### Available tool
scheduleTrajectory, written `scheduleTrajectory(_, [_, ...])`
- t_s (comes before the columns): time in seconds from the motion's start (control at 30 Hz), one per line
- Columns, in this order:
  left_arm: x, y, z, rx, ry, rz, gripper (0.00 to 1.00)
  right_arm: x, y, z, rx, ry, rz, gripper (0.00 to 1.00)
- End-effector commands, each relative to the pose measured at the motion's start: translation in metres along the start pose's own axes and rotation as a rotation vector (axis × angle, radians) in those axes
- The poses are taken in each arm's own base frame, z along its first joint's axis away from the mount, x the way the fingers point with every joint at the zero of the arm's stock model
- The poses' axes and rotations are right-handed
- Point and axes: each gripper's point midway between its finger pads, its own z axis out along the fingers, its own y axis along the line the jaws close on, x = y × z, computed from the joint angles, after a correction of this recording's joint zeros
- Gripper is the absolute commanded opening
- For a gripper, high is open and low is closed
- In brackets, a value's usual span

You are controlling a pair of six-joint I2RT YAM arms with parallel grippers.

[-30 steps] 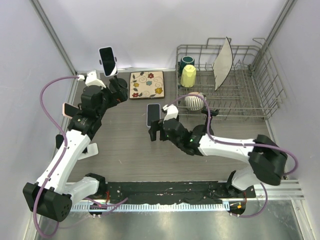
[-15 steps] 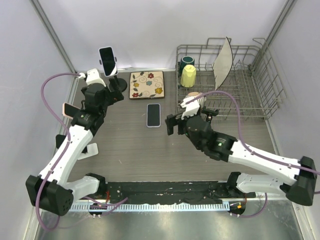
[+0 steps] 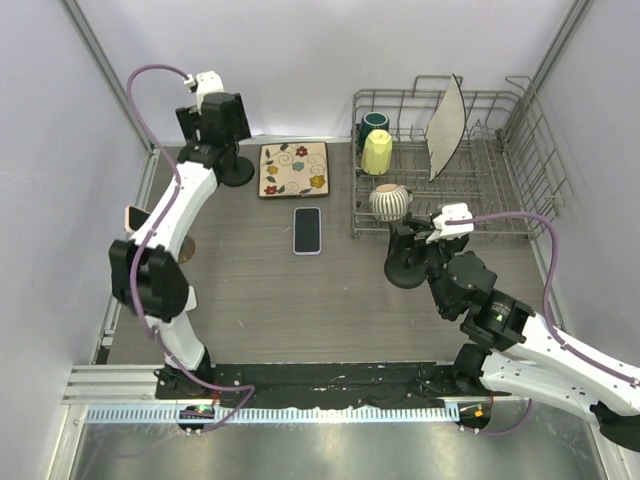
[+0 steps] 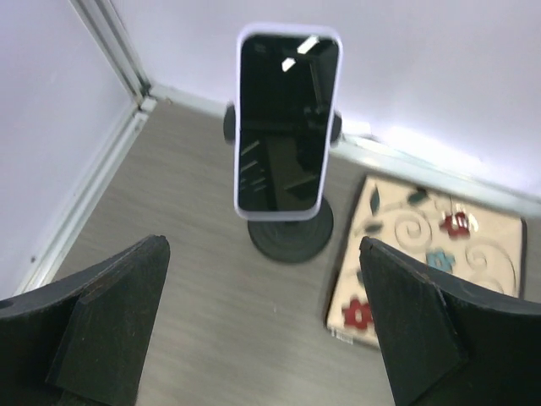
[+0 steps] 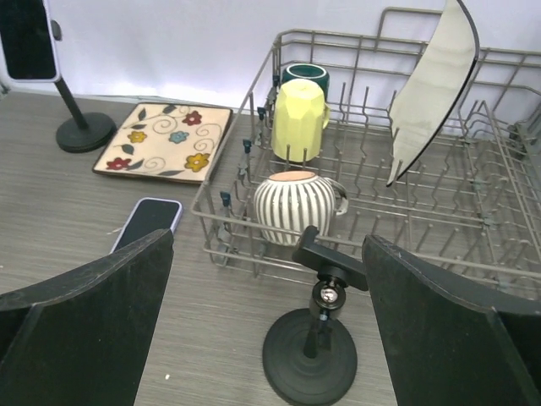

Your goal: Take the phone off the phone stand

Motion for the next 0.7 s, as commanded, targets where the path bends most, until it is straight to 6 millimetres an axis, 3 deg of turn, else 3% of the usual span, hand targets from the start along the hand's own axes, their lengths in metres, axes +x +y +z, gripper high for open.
scheduleTrajectory(0.0, [-0.034,0.017,0.043,-0.124,-0.073,-0.008,1.00,-0.008,-0.010,0.002,0.054,-0.041,-0.016,0.99])
scheduleTrajectory(0.03, [-0.053,0.015,0.046,-0.125,-0.113,-0.032,1.00,-0.007,-0.009,0.002,0.054,-0.041,-0.020,0.99])
scheduleTrajectory(0.07, [-0.044,0.015,0.063,-0.145,-0.103,-0.024,1.00,-0.006,-0.009,0.003,0.054,-0.038,-0.029,0.99])
scheduleTrajectory(0.17, [-0.060,0.013,0.082,-0.153,-0.165,-0.052,1.00,0.000,-0.004,0.007,0.045,-0.021,-0.061,0.99])
scheduleTrajectory(0.2, [-0.050,0.011,0.096,-0.158,-0.156,-0.044,1.00,0.003,-0.002,0.008,0.042,-0.014,-0.072,0.99])
scheduleTrajectory(0.23, [-0.058,0.008,0.101,-0.152,-0.181,-0.061,1.00,0.005,0.000,0.009,0.035,-0.008,-0.084,0.99])
scheduleTrajectory(0.33, [-0.052,-0.001,0.124,-0.119,-0.191,-0.065,1.00,0.012,0.004,0.012,0.024,0.008,-0.107,0.99])
scheduleTrajectory(0.47, [-0.048,-0.020,0.138,-0.031,-0.225,-0.076,1.00,0.018,0.007,0.015,0.020,0.023,-0.149,0.99])
scheduleTrajectory(0.5, [-0.056,-0.023,0.137,-0.014,-0.262,-0.098,1.00,0.018,0.007,0.015,0.022,0.025,-0.154,0.99])
scheduleTrajectory(0.67, [-0.045,-0.021,0.147,-0.021,-0.264,-0.114,1.00,0.024,0.010,0.018,0.015,0.040,-0.182,0.99])
